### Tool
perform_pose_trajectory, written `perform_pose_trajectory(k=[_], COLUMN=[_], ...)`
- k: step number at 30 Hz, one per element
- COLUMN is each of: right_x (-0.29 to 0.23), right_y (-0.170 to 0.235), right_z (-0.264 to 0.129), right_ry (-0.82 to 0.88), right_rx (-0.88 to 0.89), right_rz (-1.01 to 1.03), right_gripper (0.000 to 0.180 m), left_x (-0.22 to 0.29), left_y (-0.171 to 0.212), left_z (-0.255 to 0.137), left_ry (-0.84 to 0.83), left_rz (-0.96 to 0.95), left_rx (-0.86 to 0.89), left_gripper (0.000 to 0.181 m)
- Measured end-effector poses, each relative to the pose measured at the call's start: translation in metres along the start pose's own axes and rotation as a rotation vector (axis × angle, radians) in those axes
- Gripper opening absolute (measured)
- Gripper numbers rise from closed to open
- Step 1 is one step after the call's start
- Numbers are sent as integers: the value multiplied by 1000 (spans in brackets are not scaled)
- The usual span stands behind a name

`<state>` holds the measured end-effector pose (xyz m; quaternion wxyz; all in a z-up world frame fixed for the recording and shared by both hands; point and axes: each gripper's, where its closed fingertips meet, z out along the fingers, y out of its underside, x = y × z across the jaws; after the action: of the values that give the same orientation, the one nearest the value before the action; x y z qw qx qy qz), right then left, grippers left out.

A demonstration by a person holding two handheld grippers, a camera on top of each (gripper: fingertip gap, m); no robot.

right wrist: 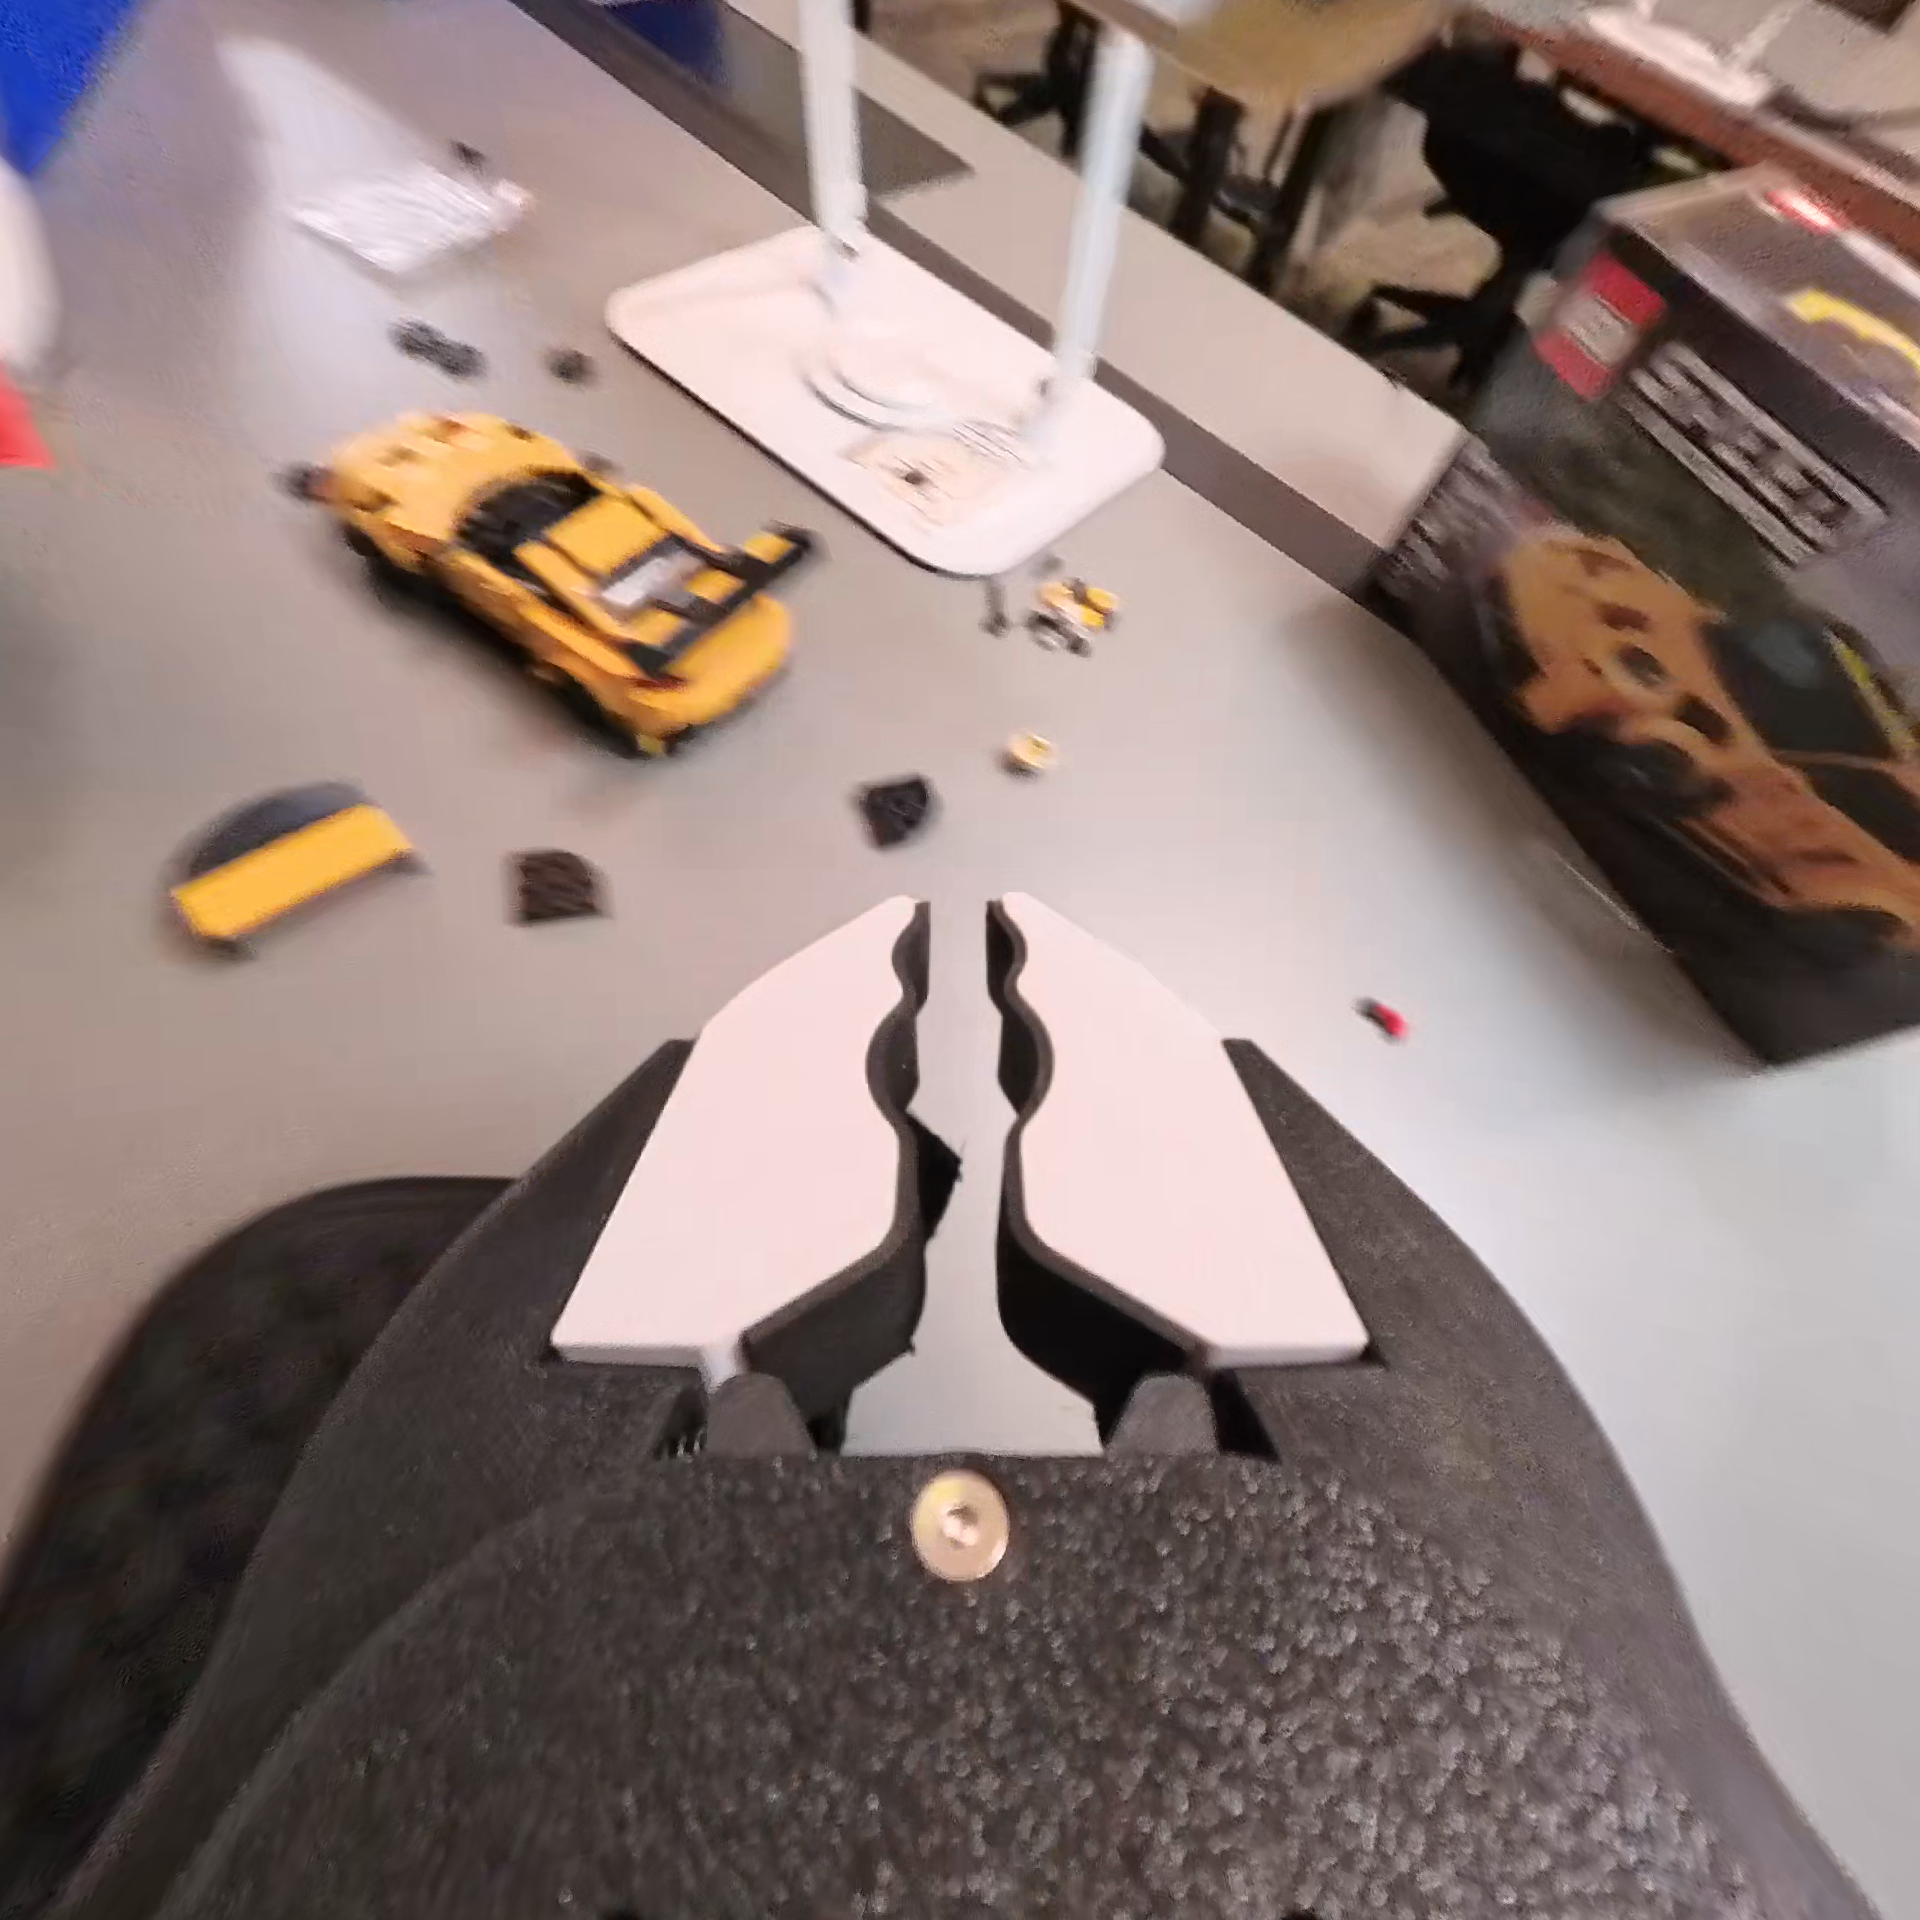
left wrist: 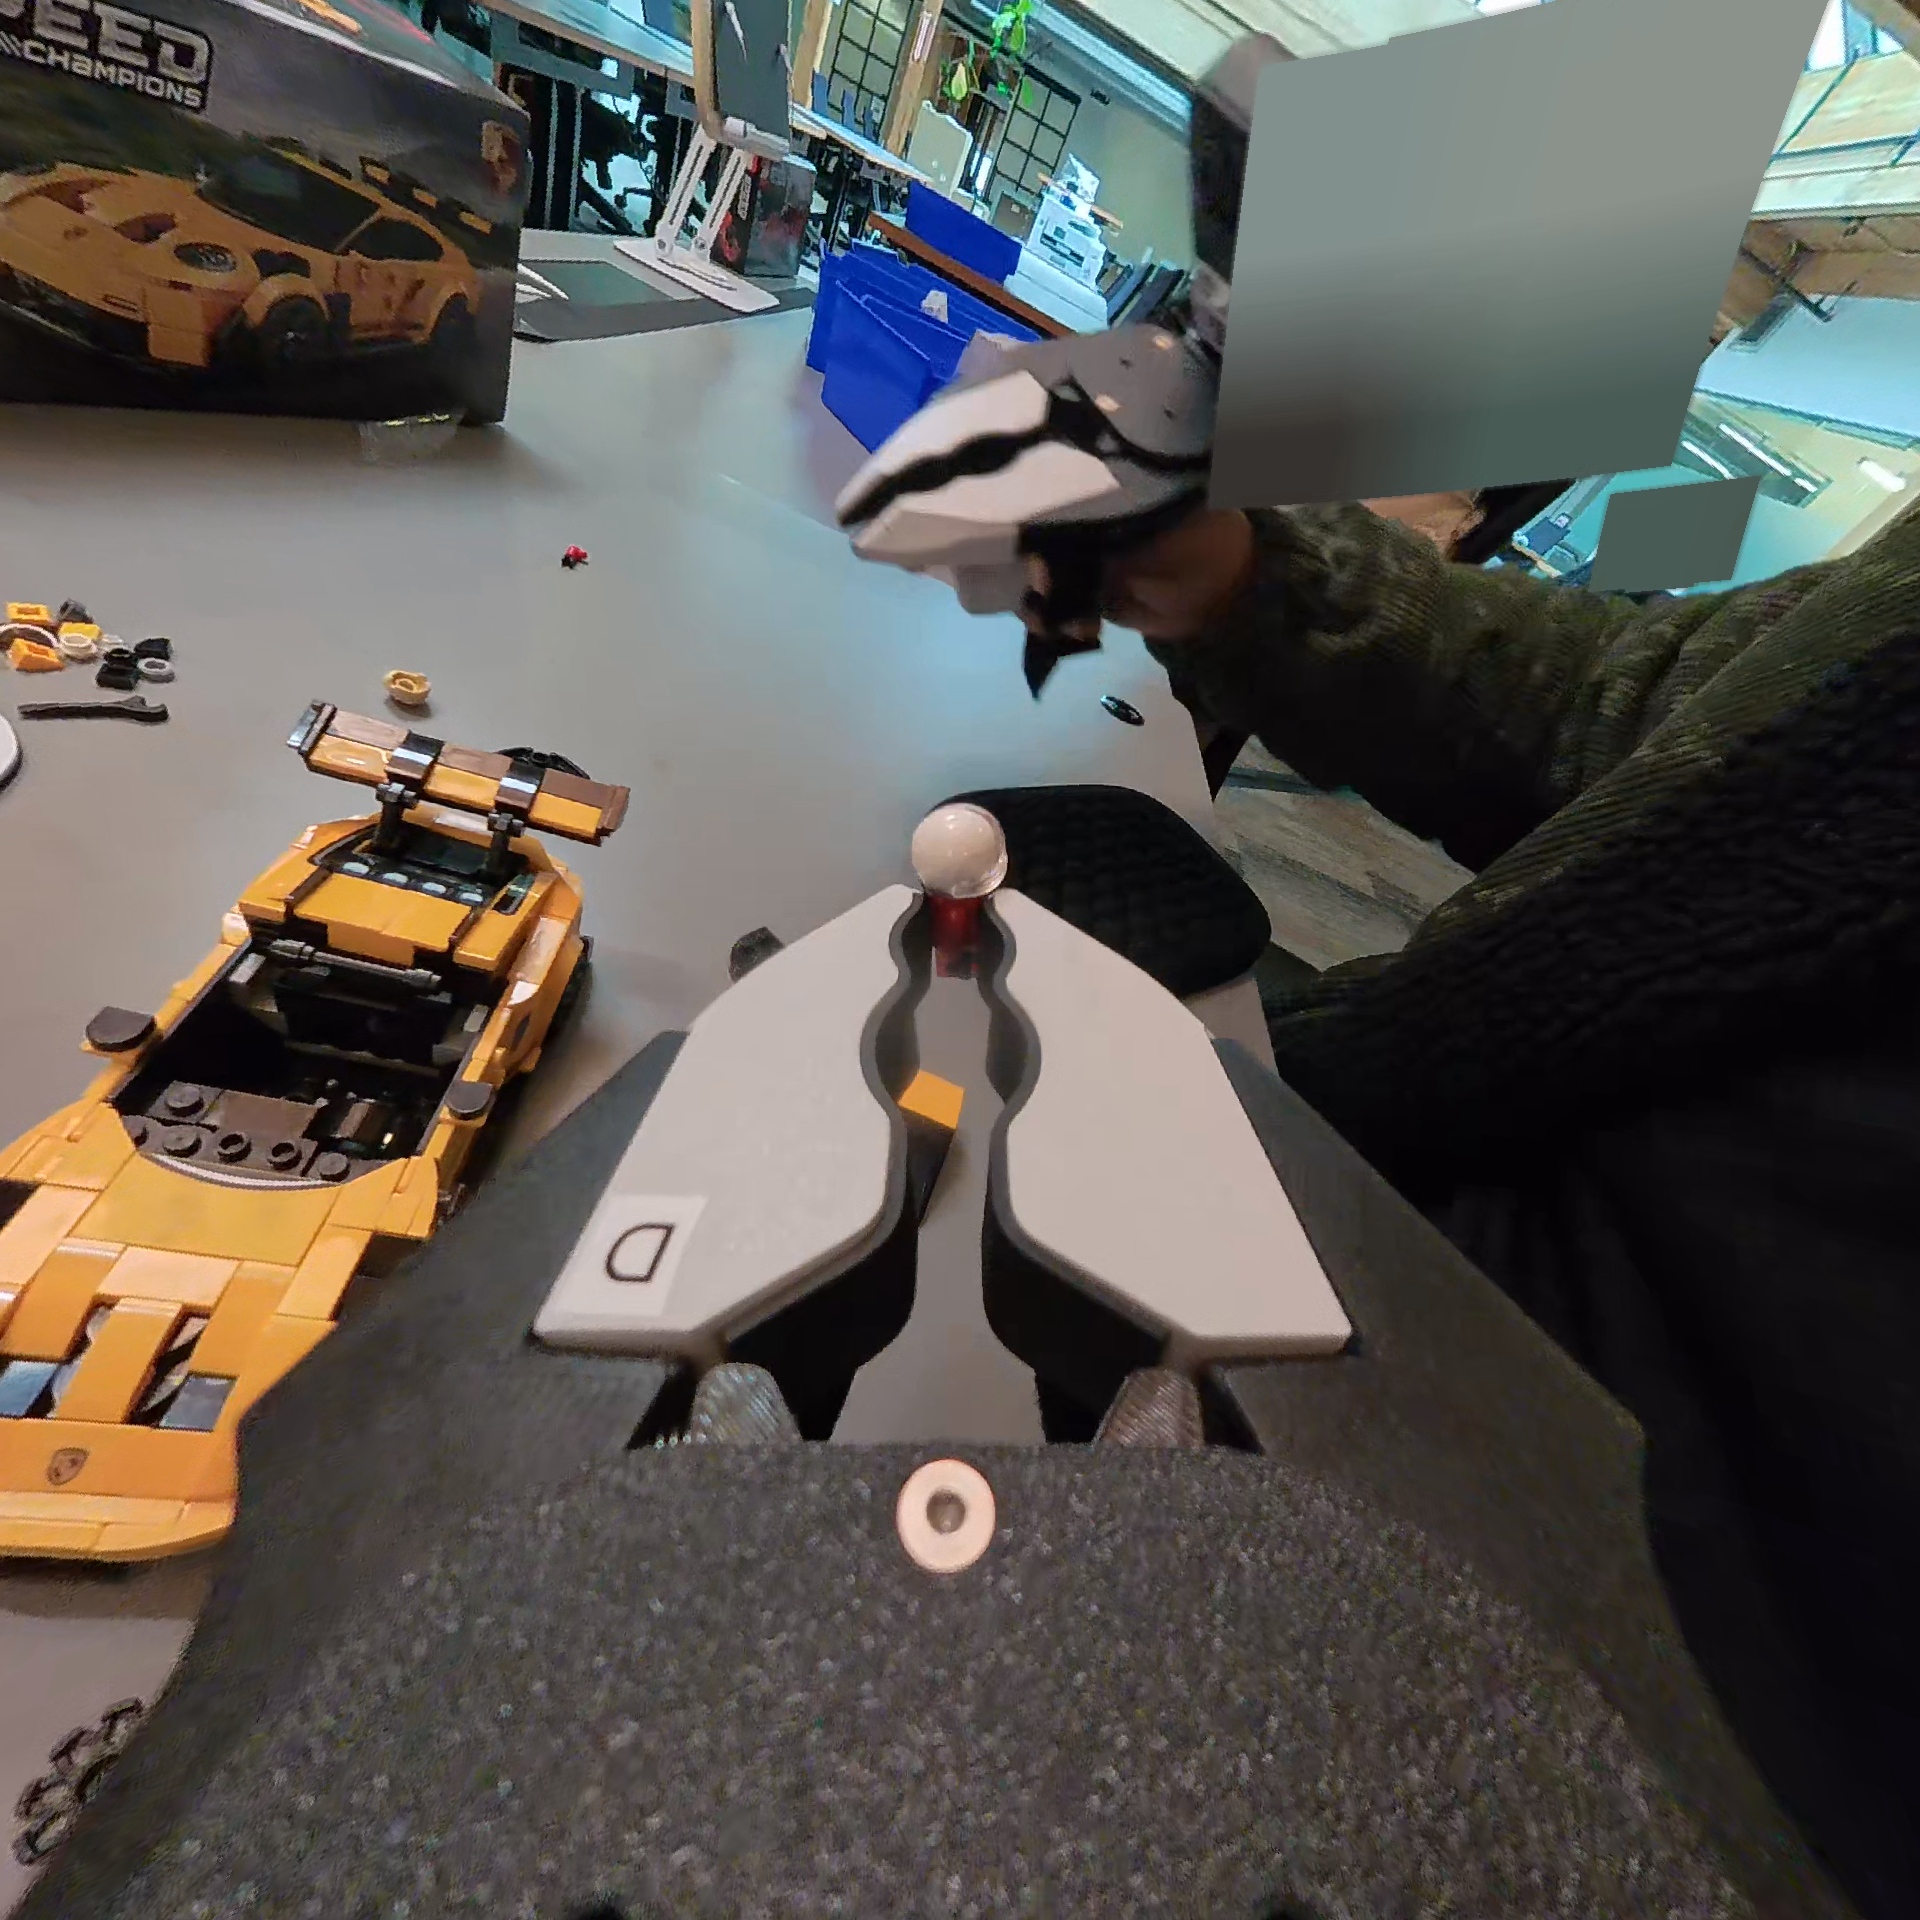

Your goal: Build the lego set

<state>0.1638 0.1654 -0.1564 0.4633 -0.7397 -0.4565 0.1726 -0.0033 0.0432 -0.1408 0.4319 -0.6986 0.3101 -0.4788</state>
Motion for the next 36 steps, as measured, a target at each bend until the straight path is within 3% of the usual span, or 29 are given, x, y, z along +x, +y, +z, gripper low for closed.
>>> perform_pose_trajectory(k=[8,16,20,24,31,36], right_x=[123,139,132,94,-52,-129], right_y=[82,93,91,67,16,24], right_z=[48,88,91,80,55,51], right_ry=[53,-55,-115,-144,-349,-516], right_rx=[-285,-345,-376,-365,-202,-131], right_rz=[31,33,13,-179,-552,-640], right_gripper=[17,16,5,5,5,6], left_x=[-6,-20,-23,-24,-20,-15], left_y=[13,27,32,35,36,32], left_z=[7,11,13,14,14,10], left_ry=[0,-7,5,17,56,53], left_rz=[-34,-87,-110,-128,-144,-118], left_rx=[-38,-76,-90,-91,-91,-75], left_gripper=[8,8,8,8,8,8])
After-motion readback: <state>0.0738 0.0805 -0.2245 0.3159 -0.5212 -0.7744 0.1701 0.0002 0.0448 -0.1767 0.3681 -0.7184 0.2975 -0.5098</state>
